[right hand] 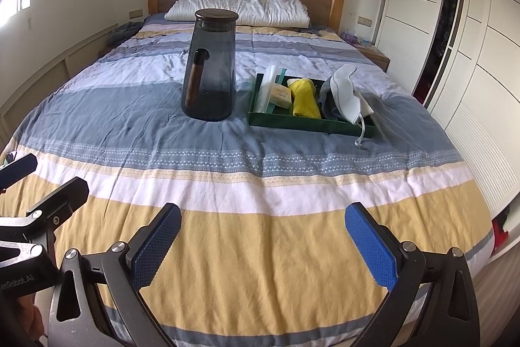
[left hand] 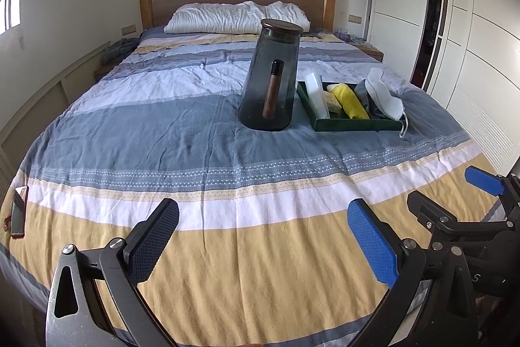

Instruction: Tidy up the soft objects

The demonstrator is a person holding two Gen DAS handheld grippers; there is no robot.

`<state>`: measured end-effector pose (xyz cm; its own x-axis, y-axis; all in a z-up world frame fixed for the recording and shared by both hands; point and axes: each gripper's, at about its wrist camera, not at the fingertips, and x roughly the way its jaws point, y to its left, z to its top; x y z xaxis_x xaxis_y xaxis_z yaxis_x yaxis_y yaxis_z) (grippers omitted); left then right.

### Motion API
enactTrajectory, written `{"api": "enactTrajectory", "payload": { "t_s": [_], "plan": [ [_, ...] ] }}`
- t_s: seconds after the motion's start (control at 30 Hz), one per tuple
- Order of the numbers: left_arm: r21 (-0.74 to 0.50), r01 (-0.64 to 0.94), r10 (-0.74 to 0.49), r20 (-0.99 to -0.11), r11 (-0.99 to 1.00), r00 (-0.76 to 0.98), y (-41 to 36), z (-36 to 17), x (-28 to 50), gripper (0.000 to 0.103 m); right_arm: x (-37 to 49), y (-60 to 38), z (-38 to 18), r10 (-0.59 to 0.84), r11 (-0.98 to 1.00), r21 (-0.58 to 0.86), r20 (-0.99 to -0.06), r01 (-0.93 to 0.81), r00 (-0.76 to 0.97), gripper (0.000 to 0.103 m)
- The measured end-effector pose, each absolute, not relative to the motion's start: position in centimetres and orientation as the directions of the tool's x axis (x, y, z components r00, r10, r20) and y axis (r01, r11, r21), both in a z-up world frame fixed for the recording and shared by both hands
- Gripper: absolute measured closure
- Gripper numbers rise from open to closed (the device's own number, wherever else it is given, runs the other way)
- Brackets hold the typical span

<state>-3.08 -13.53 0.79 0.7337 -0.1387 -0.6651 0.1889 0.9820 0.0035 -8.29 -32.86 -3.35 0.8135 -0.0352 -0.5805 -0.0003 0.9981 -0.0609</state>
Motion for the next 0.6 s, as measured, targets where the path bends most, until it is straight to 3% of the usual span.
{"api": "enactTrajectory", "payload": {
  "t_s": [0.6],
  "plan": [
    [-0.003,0.173,-0.134,-0.649,0.985,0.749,-13.27,0.96,-3.26,0.001,-8.49,-32.79,-2.87,-0.036,0.998,-0.069,-0.576,-0.005,0.817,0.000]
  ]
}}
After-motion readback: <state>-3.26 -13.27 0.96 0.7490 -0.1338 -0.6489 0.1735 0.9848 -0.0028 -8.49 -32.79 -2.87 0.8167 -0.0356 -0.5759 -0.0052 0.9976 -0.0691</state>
